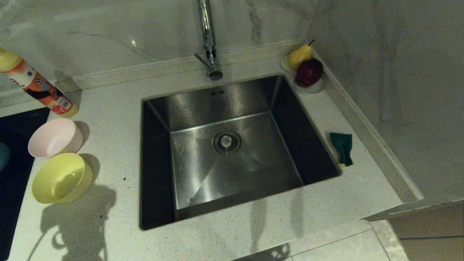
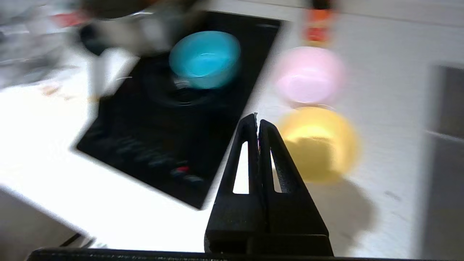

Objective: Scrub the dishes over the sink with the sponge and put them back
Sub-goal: Place the bowl on the bowl

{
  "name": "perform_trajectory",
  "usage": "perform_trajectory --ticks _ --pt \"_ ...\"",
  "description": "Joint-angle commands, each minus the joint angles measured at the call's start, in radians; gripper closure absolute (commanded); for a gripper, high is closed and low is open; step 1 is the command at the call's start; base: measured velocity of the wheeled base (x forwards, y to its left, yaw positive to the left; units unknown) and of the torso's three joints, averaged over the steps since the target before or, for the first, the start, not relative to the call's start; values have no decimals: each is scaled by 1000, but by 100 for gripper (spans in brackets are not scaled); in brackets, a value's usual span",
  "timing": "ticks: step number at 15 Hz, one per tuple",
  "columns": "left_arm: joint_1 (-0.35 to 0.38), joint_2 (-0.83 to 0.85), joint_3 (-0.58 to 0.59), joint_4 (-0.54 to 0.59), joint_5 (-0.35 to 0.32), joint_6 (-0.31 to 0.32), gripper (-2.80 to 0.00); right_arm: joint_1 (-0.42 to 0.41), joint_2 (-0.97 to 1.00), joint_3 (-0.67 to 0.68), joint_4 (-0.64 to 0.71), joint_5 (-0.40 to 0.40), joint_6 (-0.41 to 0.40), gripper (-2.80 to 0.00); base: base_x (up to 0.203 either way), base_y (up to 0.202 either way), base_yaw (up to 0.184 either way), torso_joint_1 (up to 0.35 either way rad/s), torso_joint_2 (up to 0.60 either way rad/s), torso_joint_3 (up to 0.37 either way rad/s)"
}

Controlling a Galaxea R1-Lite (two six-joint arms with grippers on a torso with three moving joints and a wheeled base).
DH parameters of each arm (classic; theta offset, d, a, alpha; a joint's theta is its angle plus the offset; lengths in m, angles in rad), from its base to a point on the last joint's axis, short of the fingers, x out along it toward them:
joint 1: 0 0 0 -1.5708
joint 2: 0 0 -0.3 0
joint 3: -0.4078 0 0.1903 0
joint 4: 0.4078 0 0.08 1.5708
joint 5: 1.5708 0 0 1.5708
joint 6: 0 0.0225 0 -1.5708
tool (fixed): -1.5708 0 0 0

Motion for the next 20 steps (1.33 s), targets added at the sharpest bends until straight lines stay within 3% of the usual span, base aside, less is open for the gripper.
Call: perform_trajectory --ticks 1,3,6,10,13,20 --pt "178 52 -15 -7 -21 -4 0 0 -2 0 0 0 0 0 0 0 0 0 0 0" --pt "274 80 -23 -20 -83 -9 0 0 0 0 0 0 0 0 0 0 0 0 0 0" --pt "396 158 -98 -20 -89 -30 0 0 -2 0 0 0 0 0 0 0 0 0 0 0" --pt "449 343 -290 32 -105 -51 0 0 -2 0 0 0 0 0 0 0 0 0 0 0" --pt "487 483 -416 145 -169 -90 0 0 -2 0 0 0 0 0 0 0 0 0 0 0" --pt "621 848 -580 188 -249 -214 0 0 0 0 1 0 0 0 0 0 0 0 0 0"
